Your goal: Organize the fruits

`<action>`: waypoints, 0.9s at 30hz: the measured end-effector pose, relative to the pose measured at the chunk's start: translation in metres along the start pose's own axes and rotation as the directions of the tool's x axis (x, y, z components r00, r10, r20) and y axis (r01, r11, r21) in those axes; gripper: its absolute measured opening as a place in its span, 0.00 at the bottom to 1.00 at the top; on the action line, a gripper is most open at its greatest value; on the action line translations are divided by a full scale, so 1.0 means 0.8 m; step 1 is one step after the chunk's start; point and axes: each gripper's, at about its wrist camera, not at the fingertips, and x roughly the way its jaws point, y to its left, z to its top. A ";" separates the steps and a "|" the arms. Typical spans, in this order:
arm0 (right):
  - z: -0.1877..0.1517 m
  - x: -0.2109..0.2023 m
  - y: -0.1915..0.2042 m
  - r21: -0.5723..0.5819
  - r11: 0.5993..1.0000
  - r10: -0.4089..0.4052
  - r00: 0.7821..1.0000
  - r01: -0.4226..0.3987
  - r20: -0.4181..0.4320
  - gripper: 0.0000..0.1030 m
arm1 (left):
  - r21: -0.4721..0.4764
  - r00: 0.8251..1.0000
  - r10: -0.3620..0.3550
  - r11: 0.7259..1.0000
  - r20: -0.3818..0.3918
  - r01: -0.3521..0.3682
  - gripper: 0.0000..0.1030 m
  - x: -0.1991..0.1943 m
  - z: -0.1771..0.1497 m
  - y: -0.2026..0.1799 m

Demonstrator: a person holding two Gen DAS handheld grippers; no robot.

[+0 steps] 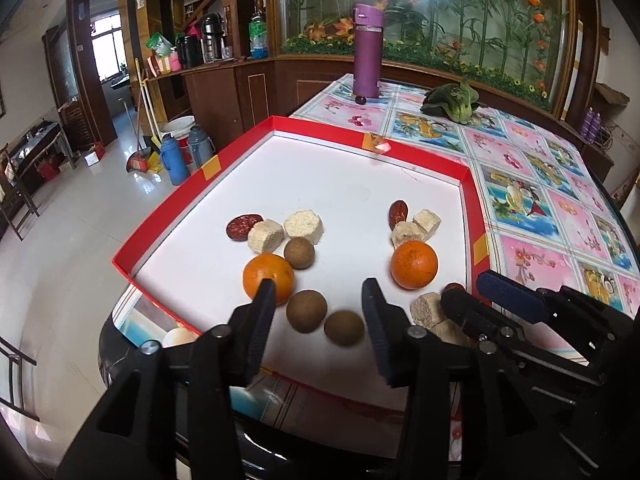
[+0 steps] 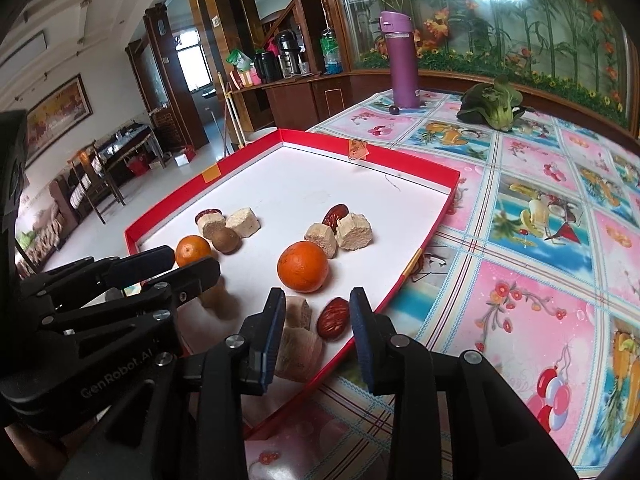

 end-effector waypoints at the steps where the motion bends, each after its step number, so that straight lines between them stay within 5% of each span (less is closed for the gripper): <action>1: 0.000 -0.001 -0.001 0.005 1.000 0.003 1.000 -0.003 0.002 0.31 | -0.005 1.000 0.007 1.000 0.005 -0.007 0.55 -0.002 0.001 0.001; 7: -0.001 -0.007 -0.008 0.040 0.999 0.014 1.000 -0.015 0.027 0.32 | -0.034 0.997 0.059 0.998 0.044 -0.057 0.79 -0.011 0.002 0.009; 10: 0.000 -0.008 -0.016 0.075 0.997 0.001 1.000 -0.003 0.029 0.49 | -0.044 0.994 0.083 0.996 0.065 -0.080 0.83 -0.016 0.003 0.011; 14: 0.002 -0.011 -0.031 0.132 0.991 0.011 0.999 -0.017 0.043 0.51 | -0.048 0.989 0.109 0.993 0.104 -0.104 0.98 -0.022 0.004 0.010; 21: 0.003 -0.013 -0.035 0.144 0.989 0.008 0.999 -0.016 0.053 0.51 | -0.057 0.977 0.145 0.989 0.159 -0.138 1.00 -0.033 0.007 0.008; 27: 0.002 -0.017 -0.033 0.131 0.991 0.000 0.998 -0.009 0.067 0.51 | -0.034 0.966 0.109 0.994 0.232 -0.104 1.00 -0.059 0.003 0.010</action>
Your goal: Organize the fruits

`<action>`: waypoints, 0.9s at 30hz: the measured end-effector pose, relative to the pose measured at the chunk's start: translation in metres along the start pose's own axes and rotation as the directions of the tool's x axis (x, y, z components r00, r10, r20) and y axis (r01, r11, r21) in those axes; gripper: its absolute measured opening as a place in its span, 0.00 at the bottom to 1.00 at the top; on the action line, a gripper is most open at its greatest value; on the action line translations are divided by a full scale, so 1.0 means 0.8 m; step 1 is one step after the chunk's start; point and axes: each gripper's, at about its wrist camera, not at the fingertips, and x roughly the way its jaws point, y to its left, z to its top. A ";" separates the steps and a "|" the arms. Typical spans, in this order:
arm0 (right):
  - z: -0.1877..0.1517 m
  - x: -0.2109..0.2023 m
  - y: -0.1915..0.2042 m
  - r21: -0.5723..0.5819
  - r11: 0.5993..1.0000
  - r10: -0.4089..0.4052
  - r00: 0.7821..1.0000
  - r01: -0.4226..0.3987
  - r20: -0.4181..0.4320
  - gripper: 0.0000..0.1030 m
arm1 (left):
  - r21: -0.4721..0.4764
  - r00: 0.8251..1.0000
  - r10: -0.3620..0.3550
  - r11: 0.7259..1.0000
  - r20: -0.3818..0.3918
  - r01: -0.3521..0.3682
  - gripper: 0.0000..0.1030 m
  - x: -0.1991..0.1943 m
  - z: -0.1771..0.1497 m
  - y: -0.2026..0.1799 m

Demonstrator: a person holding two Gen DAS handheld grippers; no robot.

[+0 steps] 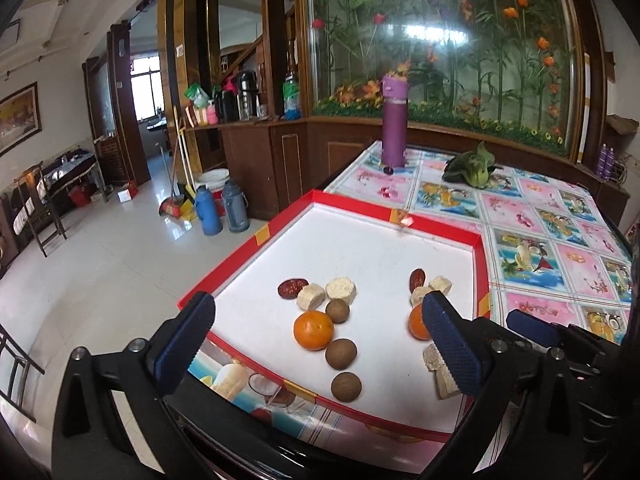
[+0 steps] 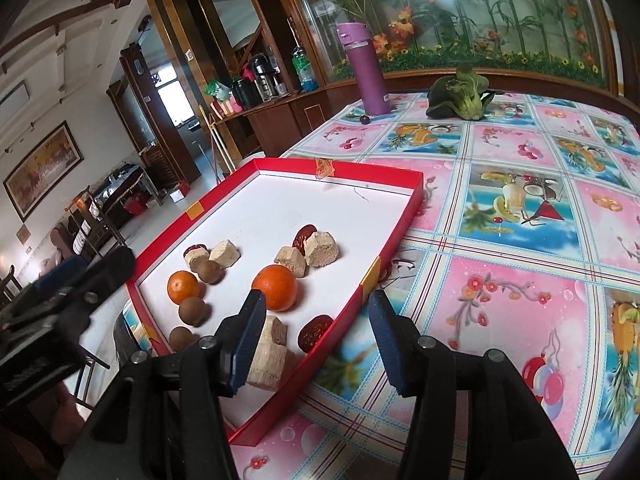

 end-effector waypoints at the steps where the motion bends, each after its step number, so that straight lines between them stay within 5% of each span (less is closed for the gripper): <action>1: 0.000 -0.001 0.000 -0.002 1.000 -0.001 1.000 0.001 0.005 0.52 | 0.003 1.000 -0.001 1.000 -0.003 0.001 1.00 -0.001 0.002 0.000; 13: -0.002 -0.009 0.009 -0.046 0.999 -0.018 0.999 0.020 0.046 0.52 | -0.040 0.991 0.096 0.994 -0.091 -0.100 1.00 0.008 0.008 0.021; 23: 0.003 -0.028 0.040 -0.110 0.992 -0.058 0.994 0.068 0.097 0.52 | -0.083 0.988 0.081 0.992 -0.128 -0.092 1.00 0.009 0.007 0.039; 27: 0.011 -0.049 0.057 -0.131 0.990 -0.038 0.989 0.057 0.140 0.60 | -0.119 0.984 0.083 0.988 -0.159 -0.102 1.00 0.009 0.009 0.053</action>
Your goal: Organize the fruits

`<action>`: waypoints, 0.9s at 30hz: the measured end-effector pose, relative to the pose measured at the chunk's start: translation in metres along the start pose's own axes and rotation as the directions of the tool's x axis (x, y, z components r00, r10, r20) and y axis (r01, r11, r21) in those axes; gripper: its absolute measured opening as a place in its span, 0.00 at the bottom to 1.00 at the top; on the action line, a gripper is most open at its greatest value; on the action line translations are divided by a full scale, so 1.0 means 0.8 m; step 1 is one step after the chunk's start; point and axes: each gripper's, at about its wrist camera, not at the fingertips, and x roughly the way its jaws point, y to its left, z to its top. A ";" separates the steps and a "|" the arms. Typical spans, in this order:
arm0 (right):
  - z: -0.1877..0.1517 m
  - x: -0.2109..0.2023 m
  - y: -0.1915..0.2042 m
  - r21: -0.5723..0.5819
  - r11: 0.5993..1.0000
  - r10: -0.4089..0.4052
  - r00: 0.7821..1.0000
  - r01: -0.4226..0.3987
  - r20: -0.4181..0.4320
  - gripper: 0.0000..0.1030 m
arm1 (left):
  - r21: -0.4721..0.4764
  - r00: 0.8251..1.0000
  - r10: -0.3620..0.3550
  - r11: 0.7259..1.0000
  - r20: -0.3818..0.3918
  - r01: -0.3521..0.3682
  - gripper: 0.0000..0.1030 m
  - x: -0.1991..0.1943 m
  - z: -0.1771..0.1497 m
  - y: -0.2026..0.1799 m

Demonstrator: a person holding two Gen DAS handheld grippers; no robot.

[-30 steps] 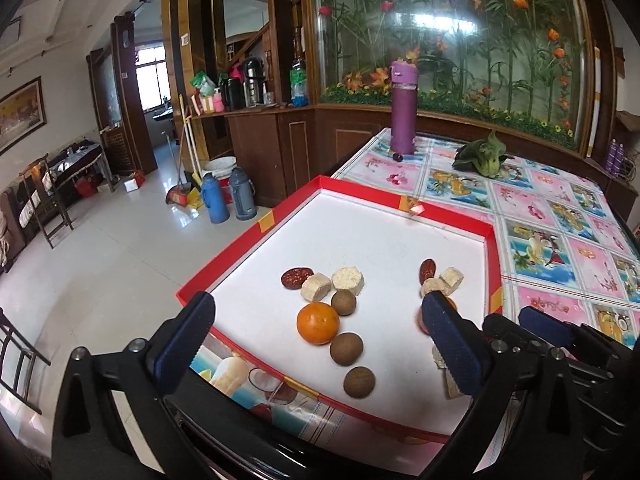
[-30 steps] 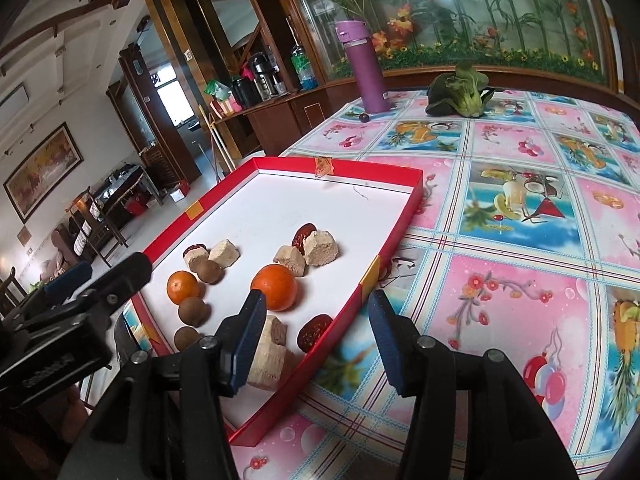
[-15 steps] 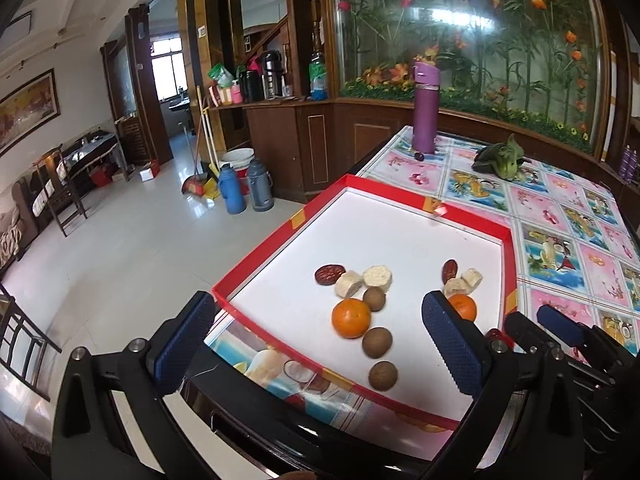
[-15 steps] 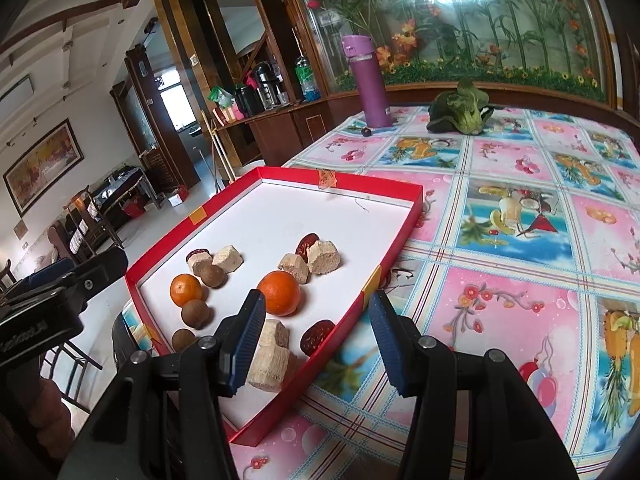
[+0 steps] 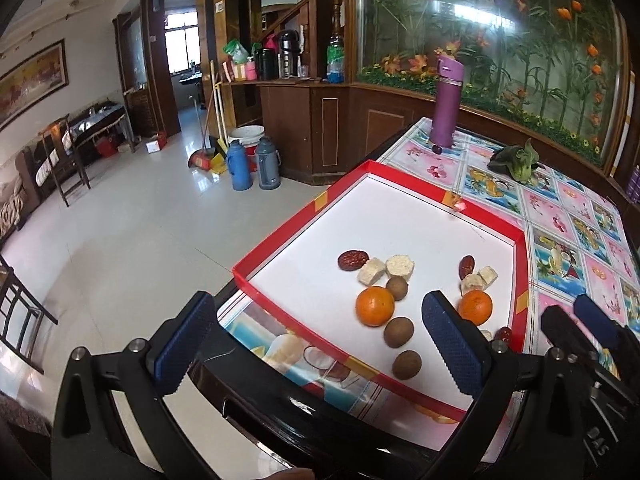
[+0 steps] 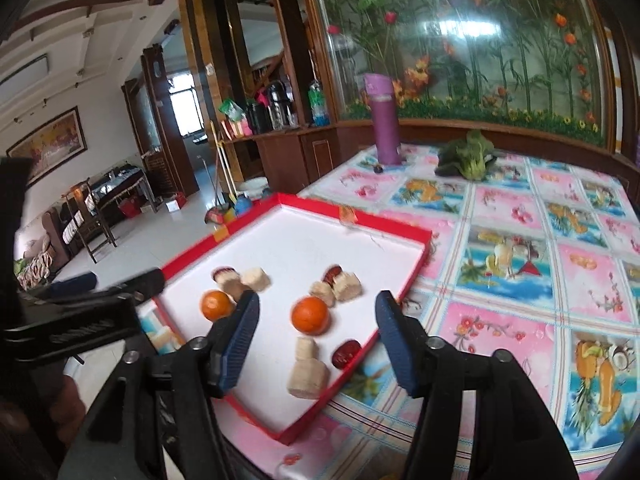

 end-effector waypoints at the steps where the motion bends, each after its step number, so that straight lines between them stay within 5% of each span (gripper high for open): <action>1: 0.002 -0.003 0.003 -0.005 1.000 0.004 1.000 -0.004 0.008 0.60 | -0.007 1.000 0.004 1.000 0.006 -0.004 1.00 -0.001 0.000 0.003; 8: 0.021 -0.023 0.032 -0.037 0.999 0.032 0.999 -0.031 0.041 0.66 | 0.021 0.997 0.060 0.998 0.055 -0.062 1.00 -0.011 0.001 0.010; 27: 0.016 -0.035 0.054 -0.097 0.995 0.001 0.998 0.005 0.060 0.68 | 0.016 0.990 0.066 0.998 0.122 -0.068 1.00 -0.048 0.012 0.019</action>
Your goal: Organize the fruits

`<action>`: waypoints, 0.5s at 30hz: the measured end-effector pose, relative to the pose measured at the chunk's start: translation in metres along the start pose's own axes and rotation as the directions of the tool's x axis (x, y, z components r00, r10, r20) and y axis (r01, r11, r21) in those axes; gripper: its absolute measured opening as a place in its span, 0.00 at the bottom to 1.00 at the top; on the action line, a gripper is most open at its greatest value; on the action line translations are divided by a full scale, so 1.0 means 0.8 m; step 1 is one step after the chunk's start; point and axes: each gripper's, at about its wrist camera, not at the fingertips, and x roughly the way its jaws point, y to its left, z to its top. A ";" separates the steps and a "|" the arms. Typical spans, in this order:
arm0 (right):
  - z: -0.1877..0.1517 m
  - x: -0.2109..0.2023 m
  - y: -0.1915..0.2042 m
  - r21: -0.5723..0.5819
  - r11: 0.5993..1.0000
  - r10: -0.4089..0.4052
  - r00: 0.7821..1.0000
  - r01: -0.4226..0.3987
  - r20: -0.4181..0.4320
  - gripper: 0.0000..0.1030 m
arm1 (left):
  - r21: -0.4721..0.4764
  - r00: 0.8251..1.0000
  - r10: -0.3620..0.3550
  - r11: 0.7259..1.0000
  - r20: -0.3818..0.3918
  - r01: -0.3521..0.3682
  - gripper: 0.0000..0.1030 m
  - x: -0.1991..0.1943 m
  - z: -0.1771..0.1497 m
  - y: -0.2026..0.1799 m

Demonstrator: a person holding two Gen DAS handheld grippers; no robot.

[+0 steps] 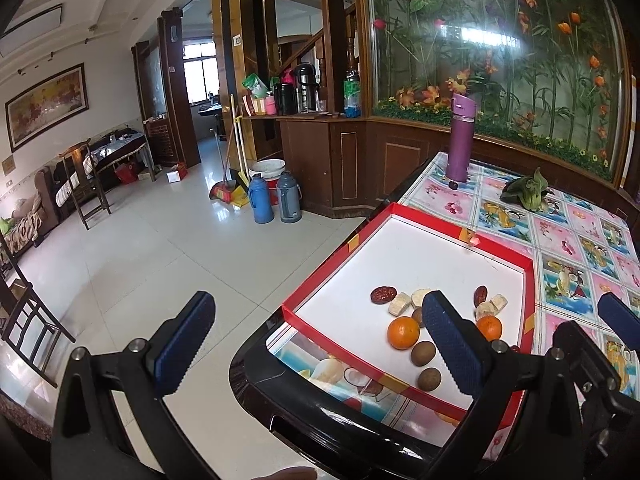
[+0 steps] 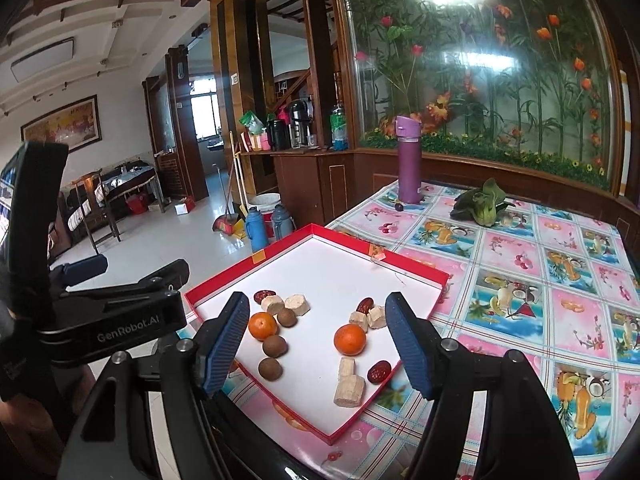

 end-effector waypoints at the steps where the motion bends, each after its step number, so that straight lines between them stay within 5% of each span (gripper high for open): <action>1: 0.000 -0.001 0.001 -0.002 1.000 0.000 1.000 0.000 0.002 0.68 | 0.001 1.000 -0.003 1.000 0.000 0.003 1.00 -0.002 0.000 0.000; 15: -0.003 -0.007 0.003 -0.004 1.000 0.004 1.000 -0.004 0.008 0.68 | 0.006 1.000 0.003 1.000 0.000 -0.003 1.00 -0.010 -0.002 0.004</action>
